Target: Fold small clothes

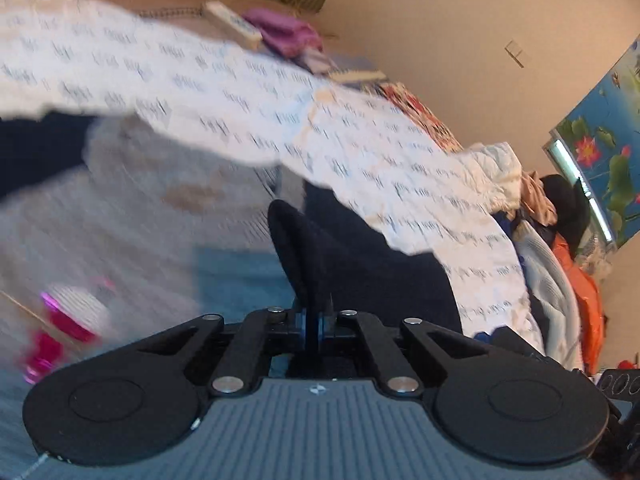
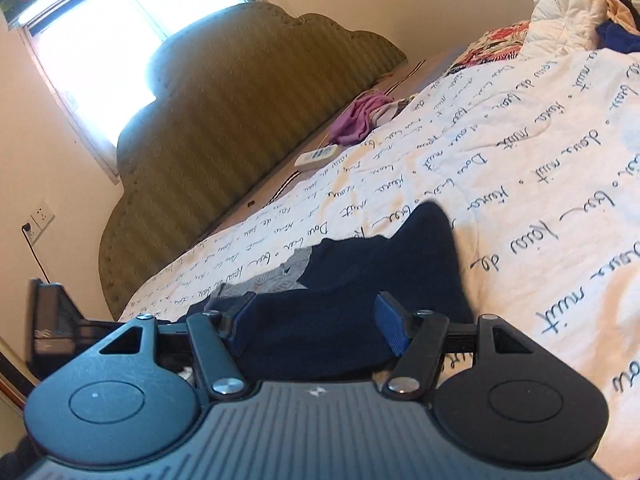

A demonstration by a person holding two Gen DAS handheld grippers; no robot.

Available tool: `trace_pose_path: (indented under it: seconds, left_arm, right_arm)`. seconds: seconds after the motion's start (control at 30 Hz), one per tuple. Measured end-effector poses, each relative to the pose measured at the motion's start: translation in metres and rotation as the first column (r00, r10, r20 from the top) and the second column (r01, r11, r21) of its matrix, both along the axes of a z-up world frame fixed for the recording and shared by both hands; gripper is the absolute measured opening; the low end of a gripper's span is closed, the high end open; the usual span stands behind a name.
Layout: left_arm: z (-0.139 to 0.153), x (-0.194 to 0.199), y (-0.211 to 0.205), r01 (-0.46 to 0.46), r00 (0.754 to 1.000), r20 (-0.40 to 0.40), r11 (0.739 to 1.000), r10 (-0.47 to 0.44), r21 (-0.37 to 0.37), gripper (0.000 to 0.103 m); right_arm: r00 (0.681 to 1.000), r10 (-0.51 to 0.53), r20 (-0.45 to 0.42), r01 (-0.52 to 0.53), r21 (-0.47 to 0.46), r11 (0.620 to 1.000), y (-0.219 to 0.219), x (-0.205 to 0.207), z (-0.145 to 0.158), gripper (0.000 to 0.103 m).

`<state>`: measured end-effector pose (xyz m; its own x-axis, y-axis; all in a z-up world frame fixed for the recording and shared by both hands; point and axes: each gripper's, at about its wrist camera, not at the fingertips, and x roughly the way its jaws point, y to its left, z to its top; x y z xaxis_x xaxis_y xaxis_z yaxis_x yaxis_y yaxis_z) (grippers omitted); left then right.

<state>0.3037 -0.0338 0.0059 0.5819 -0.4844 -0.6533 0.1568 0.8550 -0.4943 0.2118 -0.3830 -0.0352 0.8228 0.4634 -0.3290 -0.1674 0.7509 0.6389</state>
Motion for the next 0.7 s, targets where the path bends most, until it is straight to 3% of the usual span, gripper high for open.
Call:
trace_pose_path:
  seconds: [0.13,0.27,0.43,0.57,0.7]
  left_arm:
    - [0.016,0.006,0.05,-0.077,0.997,0.015,0.995,0.077,0.058,0.003]
    - [0.006,0.006,0.089,-0.143,0.989,-0.034,0.985,0.147,0.093,0.003]
    - [-0.026,0.008,0.091,-0.138,0.983,-0.099,0.979,0.154,0.152,0.003]
    - [-0.033,0.007,0.088,-0.154,0.982,-0.08,0.975,0.168,0.158,0.004]
    - [-0.032,0.003,0.095,-0.162,0.982,-0.072,0.973,0.176,0.161,0.015]
  right_arm:
    - [1.0,-0.003,0.006,0.003,-0.007,1.0,-0.005,0.01,0.004,0.067]
    - [1.0,0.015,-0.019,-0.015,0.018,1.0,-0.007,0.029,0.006,0.068]
    - [0.996,0.067,-0.059,-0.066,0.023,0.998,0.01,0.063,0.005,0.07]
    - [0.983,0.111,-0.15,-0.107,0.034,0.994,0.033,0.095,-0.011,0.07]
    - [0.971,0.121,-0.206,-0.122,0.007,0.993,0.043,0.111,-0.038,0.07]
